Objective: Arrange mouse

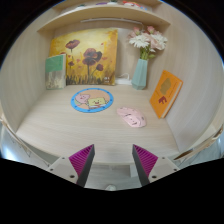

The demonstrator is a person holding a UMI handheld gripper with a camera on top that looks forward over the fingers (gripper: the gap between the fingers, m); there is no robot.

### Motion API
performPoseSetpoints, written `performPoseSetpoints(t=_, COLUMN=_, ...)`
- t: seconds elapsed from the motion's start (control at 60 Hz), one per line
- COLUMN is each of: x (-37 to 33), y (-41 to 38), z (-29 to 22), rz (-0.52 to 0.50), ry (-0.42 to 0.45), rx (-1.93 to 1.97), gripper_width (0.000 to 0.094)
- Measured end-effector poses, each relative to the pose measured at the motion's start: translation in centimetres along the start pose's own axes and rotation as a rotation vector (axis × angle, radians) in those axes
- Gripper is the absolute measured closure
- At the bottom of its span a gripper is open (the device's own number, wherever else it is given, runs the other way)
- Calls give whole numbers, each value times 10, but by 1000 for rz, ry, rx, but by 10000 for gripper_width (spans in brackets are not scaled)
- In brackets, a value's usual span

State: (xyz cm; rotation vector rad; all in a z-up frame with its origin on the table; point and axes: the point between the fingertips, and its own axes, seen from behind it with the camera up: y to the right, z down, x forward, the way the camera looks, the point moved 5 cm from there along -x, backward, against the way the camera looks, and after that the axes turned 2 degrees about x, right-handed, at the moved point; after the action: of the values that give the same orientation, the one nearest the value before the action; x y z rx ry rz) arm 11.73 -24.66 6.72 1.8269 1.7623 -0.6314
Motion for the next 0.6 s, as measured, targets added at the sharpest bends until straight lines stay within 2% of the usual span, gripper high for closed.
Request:
performPoseSetpoints(t=0.283, x=73, y=70, z=-32, rz=60, ry=7, rx=-1, gripper_width=179)
performPoseSetpoints(t=0.6, x=146, y=91, z=-74, rz=5, ry=5, rx=-30, gripper_width=180)
